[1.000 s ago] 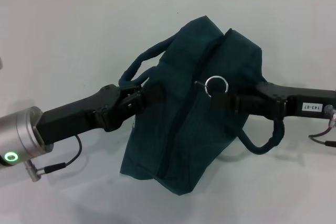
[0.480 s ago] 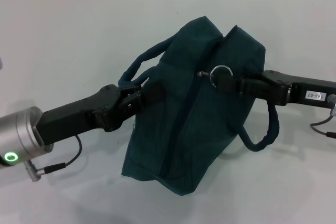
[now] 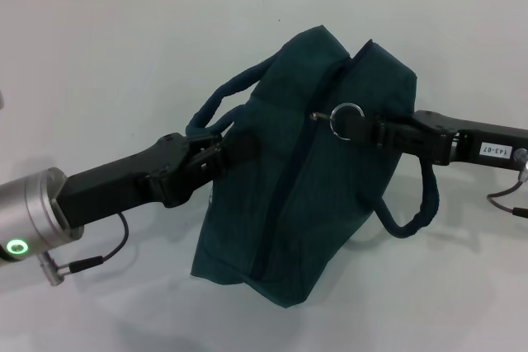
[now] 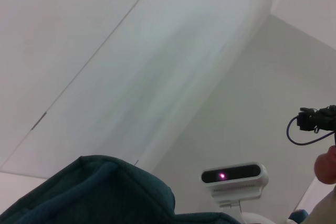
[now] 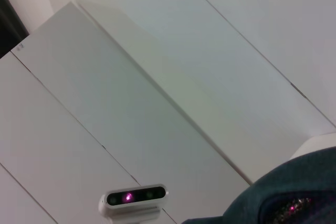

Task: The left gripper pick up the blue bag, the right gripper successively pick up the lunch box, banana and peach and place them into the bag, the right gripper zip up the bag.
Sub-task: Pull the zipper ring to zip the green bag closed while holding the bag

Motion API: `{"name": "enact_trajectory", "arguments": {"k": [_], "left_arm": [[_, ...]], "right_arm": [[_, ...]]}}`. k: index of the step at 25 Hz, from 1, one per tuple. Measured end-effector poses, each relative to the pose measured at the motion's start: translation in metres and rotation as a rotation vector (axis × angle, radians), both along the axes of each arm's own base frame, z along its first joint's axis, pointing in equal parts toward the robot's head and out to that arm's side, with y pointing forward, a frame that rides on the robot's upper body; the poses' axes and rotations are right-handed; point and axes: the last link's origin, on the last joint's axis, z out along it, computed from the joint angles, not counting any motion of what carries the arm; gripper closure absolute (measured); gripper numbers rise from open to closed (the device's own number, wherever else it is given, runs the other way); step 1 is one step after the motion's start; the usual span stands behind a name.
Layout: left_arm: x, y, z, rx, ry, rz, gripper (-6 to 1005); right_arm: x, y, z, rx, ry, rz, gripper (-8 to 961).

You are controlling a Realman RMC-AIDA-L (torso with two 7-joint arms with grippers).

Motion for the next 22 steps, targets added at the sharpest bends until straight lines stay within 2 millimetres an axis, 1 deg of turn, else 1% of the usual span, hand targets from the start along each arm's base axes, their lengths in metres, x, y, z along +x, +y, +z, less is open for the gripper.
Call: {"name": "enact_trajectory", "arguments": {"k": [7, 12, 18, 22], "left_arm": [[0.0, 0.0, 0.0, 0.0, 0.0, 0.002, 938], [-0.001, -0.001, 0.0, -0.001, 0.0, 0.002, 938], [-0.001, -0.001, -0.001, -0.006, 0.003, 0.0, 939], [-0.001, -0.002, -0.001, -0.008, 0.003, -0.001, 939]], "right_arm": [[0.002, -0.002, 0.001, 0.024, -0.001, 0.015, 748], [0.001, -0.001, 0.004, 0.042, 0.009, 0.021, 948], [0.003, 0.0, 0.014, 0.088, 0.046, 0.021, 951], [-0.001, 0.002, 0.017, 0.101, 0.057, 0.04, 953]]}}
